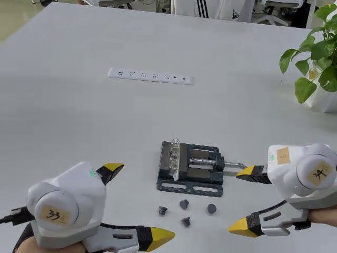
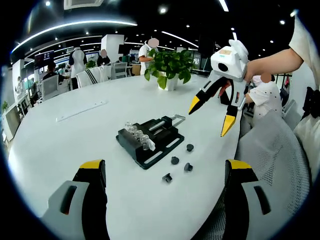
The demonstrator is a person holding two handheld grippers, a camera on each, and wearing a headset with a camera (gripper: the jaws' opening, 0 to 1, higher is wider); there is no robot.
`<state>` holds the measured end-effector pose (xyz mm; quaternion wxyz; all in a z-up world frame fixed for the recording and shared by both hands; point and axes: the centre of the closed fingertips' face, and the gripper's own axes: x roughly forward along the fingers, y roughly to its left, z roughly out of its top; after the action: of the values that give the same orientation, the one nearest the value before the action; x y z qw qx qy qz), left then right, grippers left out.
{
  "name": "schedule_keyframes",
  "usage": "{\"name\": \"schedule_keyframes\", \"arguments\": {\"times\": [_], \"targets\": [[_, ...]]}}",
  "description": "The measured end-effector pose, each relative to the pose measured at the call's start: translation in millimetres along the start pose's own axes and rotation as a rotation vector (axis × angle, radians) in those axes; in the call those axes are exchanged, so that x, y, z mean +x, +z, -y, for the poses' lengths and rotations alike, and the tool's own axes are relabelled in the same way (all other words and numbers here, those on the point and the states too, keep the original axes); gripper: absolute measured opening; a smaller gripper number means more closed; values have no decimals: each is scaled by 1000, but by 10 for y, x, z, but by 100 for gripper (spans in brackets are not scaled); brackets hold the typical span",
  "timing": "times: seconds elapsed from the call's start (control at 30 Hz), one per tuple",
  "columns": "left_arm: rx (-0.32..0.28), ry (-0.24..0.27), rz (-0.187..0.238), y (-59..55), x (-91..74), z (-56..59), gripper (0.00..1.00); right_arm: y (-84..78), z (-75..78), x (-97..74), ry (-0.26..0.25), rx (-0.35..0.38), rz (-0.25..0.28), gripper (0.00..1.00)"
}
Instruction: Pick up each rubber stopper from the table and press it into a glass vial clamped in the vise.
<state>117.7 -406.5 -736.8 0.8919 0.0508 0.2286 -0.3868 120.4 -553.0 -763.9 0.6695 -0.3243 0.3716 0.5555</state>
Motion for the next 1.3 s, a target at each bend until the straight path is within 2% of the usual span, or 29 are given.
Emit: {"name": "schedule_keyframes", "arguments": {"times": [0.13,0.2,0.37,0.47,0.73,1.07,1.3], "targets": [[13,-11,1,24,28,76,99,-20,-5,109,51,-67,-61,51],[11,-5,7,51,25,82,99,-103,-21,167,94,-89,-116,46],[-4,-6,18,68,45,122,99,-187,44,298,115,-114,-165,39],[-3,-8,19,75,49,156,99,-181,51,345,135,-123,-173,34],[-18,8,28,71,26,139,98,-126,14,443,174,-174,-198,22],[-36,28,52,94,-13,115,98,-113,-11,559,192,-226,-238,14],[-46,33,62,101,-26,112,98,-103,-10,559,201,-246,-256,11]]}}
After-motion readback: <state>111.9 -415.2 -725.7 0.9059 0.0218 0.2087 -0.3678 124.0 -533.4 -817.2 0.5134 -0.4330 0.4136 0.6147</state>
